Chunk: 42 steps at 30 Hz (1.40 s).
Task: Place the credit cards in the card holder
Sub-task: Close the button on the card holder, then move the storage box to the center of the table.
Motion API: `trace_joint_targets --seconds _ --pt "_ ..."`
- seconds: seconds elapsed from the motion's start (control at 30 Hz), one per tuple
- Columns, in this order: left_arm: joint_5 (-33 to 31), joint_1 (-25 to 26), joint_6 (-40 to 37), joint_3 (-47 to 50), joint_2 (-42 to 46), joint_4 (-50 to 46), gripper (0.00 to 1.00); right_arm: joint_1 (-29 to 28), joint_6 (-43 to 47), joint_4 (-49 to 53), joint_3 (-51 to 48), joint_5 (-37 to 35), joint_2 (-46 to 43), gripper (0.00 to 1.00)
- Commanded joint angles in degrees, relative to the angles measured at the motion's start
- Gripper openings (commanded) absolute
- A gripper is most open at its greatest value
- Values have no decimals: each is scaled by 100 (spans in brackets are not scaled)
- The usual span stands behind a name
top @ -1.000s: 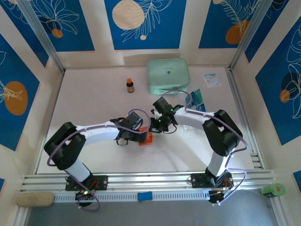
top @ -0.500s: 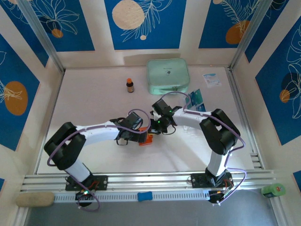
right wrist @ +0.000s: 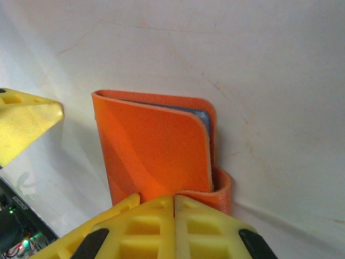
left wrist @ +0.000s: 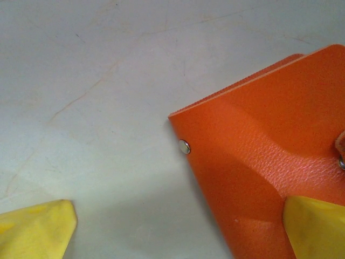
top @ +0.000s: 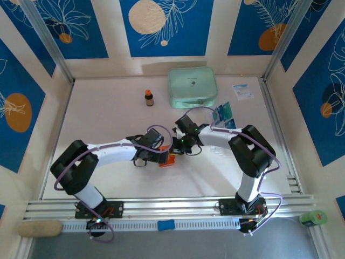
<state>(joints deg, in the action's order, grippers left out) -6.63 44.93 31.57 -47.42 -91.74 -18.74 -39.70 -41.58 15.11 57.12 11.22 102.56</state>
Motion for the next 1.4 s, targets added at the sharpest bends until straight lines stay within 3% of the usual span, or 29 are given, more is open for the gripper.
trace_joint_targets --seconds 0.0,0.37,0.63,1.07,1.23,1.37 --pt "-311 34 -82 53 -228 -353 100 -72 -101 266 -377 -111 308 0" --pt "-295 29 -74 22 -215 -371 100 -81 -403 2 -935 -219 242 0" --pt "-312 28 -89 -55 -150 -431 100 -81 -429 199 -671 -83 -91 1" --pt "-488 9 -255 -456 808 -790 100 303 -522 705 -178 207 -1448 50" --pt "-497 -2 -307 -556 1251 -790 100 754 -363 1094 -163 34 -2124 53" --pt "-497 -20 -353 -666 1481 -815 100 1522 -96 1512 -97 -213 -2652 54"
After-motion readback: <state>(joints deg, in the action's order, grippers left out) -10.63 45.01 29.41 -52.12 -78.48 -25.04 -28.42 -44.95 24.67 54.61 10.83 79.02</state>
